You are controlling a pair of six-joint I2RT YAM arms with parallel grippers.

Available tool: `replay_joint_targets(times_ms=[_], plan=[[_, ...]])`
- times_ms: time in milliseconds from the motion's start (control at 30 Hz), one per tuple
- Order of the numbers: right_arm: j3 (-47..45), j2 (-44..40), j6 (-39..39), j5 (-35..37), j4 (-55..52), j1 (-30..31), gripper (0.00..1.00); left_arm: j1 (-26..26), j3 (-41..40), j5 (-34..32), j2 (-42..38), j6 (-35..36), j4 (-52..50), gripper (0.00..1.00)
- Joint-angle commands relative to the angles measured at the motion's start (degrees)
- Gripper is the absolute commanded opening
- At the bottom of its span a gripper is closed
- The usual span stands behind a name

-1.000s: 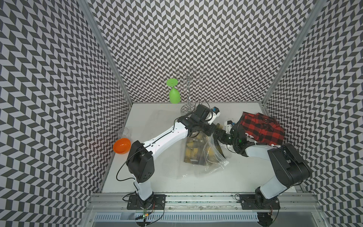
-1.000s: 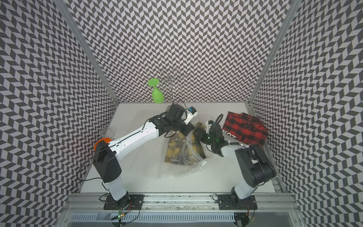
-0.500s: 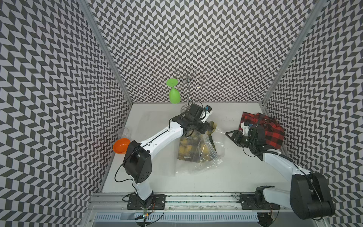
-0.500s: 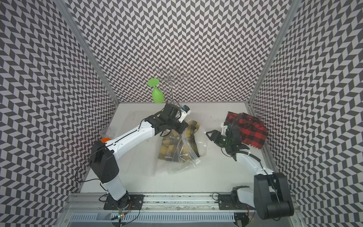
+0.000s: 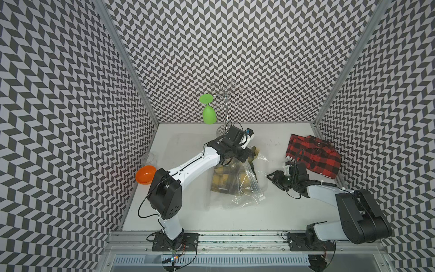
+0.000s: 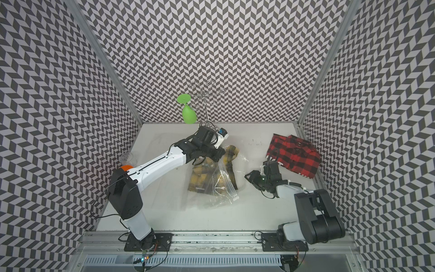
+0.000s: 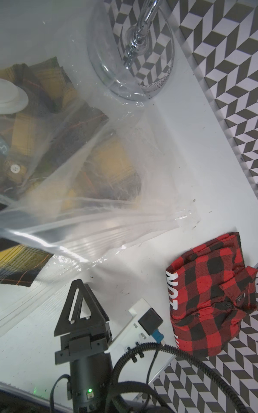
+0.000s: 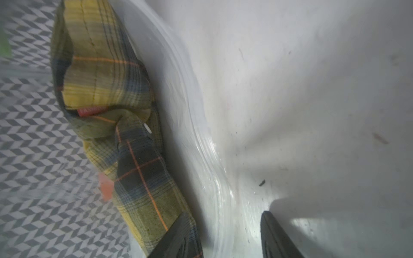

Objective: Place the folded shirt into the vacuum bag
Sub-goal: Adjust the vacuum bag at the center of the board.

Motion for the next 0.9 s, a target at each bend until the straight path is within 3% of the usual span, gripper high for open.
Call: replay_joint_targets(times_ms=[0, 167, 300, 433, 533, 700, 867], plan=[[-1.4, 1.1, 6.0, 1.7, 8.0, 2.9, 0.50, 0.0, -0.5, 0.0, 0.7, -0.6, -0.7, 0.10], [-2.8, -0.2, 12.3, 5.5, 11.7, 9.4, 0.43, 0.7, -0.2, -2.9, 1.1, -0.9, -2.1, 0.11], [-2.7, -0.6, 15.9, 8.4, 13.1, 13.9, 0.41, 0.8, 1.1, -5.1, 0.9, -1.9, -3.5, 0.19], [-0.7, -0.7, 14.4, 7.8, 11.4, 14.3, 0.41, 0.8, 1.7, -5.4, -0.5, -2.3, -4.2, 0.27], [2.5, -2.3, 9.6, 7.6, 4.7, 13.1, 0.45, 0.9, 1.9, -4.3, -1.7, -2.7, -4.8, 0.35], [8.1, -8.8, -1.8, 6.0, -11.4, 5.5, 0.58, 0.8, 2.6, -2.6, -5.4, -3.5, -5.5, 0.48], [14.7, -12.2, -9.6, 10.0, -24.2, -2.0, 0.66, 0.8, 2.0, -2.3, -8.2, -4.5, -4.4, 0.57]])
